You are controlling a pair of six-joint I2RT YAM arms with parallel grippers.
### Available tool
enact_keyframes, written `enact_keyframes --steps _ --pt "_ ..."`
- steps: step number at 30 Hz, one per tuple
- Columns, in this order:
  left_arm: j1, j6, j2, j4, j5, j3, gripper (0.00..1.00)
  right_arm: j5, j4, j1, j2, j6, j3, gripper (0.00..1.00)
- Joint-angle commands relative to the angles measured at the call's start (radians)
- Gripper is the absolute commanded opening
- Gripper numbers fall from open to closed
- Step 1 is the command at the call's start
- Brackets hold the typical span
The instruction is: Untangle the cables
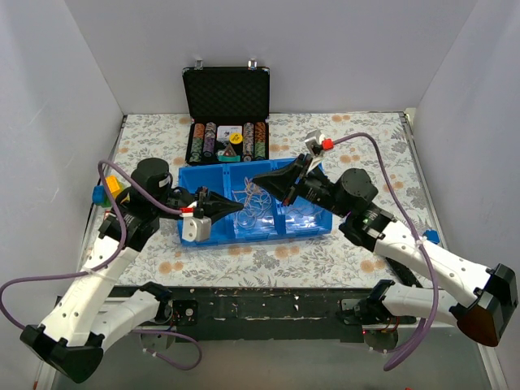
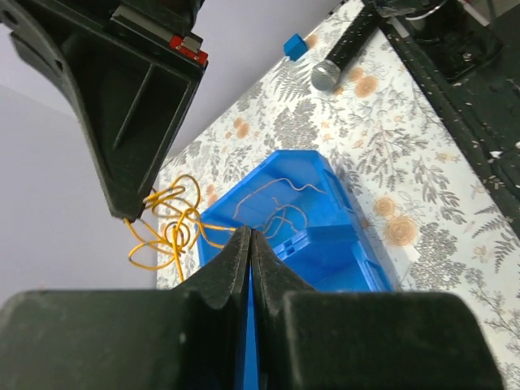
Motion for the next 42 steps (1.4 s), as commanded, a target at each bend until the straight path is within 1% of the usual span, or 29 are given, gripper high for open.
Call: enact_keyframes --steps 1,2,3,4,5,6,9,10,11,12,14,15,16,19,21,24,25,26,28,30,31,33,35,37,38,40,41,42 --pt "-0.005 -0.100 -0.024 0.108 -0.031 -0.017 0.00 0.035 -0.021 -0.084 -0.055 0.005 -0.002 0.01" --pt "-0.005 -0.123 -0.022 0.128 -0.042 -0.014 0.04 0.035 -0.033 -0.099 -0.063 -0.001 -0.005 0.01" --pt "-0.005 -0.162 -0.024 0.151 -0.060 -0.015 0.15 0.044 -0.052 -0.116 -0.071 -0.016 -0.005 0.01" --pt "-0.005 -0.208 -0.025 0.182 -0.084 -0.017 0.30 0.062 -0.082 -0.125 -0.077 -0.040 -0.002 0.01" --pt "-0.005 -0.245 -0.028 0.205 -0.106 -0.024 0.50 0.082 -0.116 -0.136 -0.081 -0.057 0.003 0.01" --pt "-0.005 -0.276 -0.033 0.225 -0.137 -0.029 0.60 0.093 -0.147 -0.147 -0.089 -0.076 0.001 0.01" --pt "-0.005 -0.328 -0.056 0.265 -0.196 -0.060 0.79 0.131 -0.222 -0.176 -0.104 -0.143 -0.005 0.01" --pt "-0.005 -0.354 -0.067 0.291 -0.213 -0.075 0.84 0.147 -0.243 -0.184 -0.109 -0.154 -0.008 0.01" --pt "-0.005 -0.403 -0.077 0.334 -0.248 -0.092 0.92 0.154 -0.257 -0.194 -0.112 -0.163 -0.013 0.01" --pt "-0.005 -0.480 -0.085 0.389 -0.297 -0.107 0.98 0.160 -0.271 -0.201 -0.114 -0.180 -0.019 0.01" --pt "-0.005 -0.656 -0.085 0.490 -0.432 -0.126 0.98 0.202 -0.306 -0.202 -0.117 -0.203 -0.028 0.01" --pt "-0.003 -0.725 -0.073 0.513 -0.503 -0.124 0.98 0.241 -0.325 -0.204 -0.118 -0.211 -0.039 0.01" --pt "-0.003 -0.803 -0.058 0.515 -0.581 -0.118 0.98 0.272 -0.337 -0.202 -0.121 -0.222 -0.055 0.01" --pt "0.004 -0.919 -0.004 0.459 -0.770 -0.087 0.98 0.361 -0.354 -0.204 -0.141 -0.225 -0.121 0.01" --pt "0.029 -0.954 0.019 0.408 -0.804 -0.081 0.98 0.392 -0.352 -0.202 -0.144 -0.226 -0.157 0.01" --pt "0.062 -1.016 0.027 0.402 -0.816 -0.101 0.98 0.466 -0.380 -0.204 -0.115 -0.231 -0.169 0.02" --pt "0.070 -1.031 0.027 0.406 -0.827 -0.107 0.98 0.481 -0.391 -0.205 -0.102 -0.232 -0.166 0.07" --pt "0.076 -1.040 0.025 0.408 -0.832 -0.112 0.98 0.495 -0.403 -0.204 -0.083 -0.240 -0.155 0.16" --pt "0.093 -1.062 0.027 0.406 -0.842 -0.113 0.98 0.510 -0.431 -0.208 -0.045 -0.246 -0.123 0.40" --pt "0.115 -1.089 0.040 0.394 -0.849 -0.106 0.98 0.518 -0.446 -0.213 -0.013 -0.252 -0.093 0.56" --pt "0.122 -1.102 0.047 0.388 -0.849 -0.100 0.98 0.515 -0.448 -0.214 0.000 -0.255 -0.079 0.60" --pt "0.141 -1.126 0.076 0.368 -0.852 -0.080 0.98 0.513 -0.457 -0.222 0.017 -0.261 -0.053 0.63" --pt "0.161 -1.138 0.105 0.337 -0.858 -0.055 0.98 0.519 -0.457 -0.222 0.017 -0.262 -0.037 0.66" --pt "0.185 -1.152 0.140 0.294 -0.876 -0.017 0.98 0.523 -0.457 -0.224 0.009 -0.262 -0.033 0.66" --pt "0.194 -1.157 0.163 0.273 -0.885 0.000 0.98 0.521 -0.487 -0.225 0.000 -0.262 -0.034 0.67" --pt "0.201 -1.189 0.206 0.233 -0.962 0.023 0.98 0.518 -0.509 -0.225 -0.012 -0.255 -0.037 0.68" --pt "0.199 -1.215 0.229 0.218 -1.040 0.035 0.98 0.516 -0.524 -0.225 -0.020 -0.251 -0.040 0.73" --pt "0.201 -1.247 0.258 0.190 -1.095 0.051 0.98 0.519 -0.549 -0.225 -0.025 -0.245 -0.043 0.76"
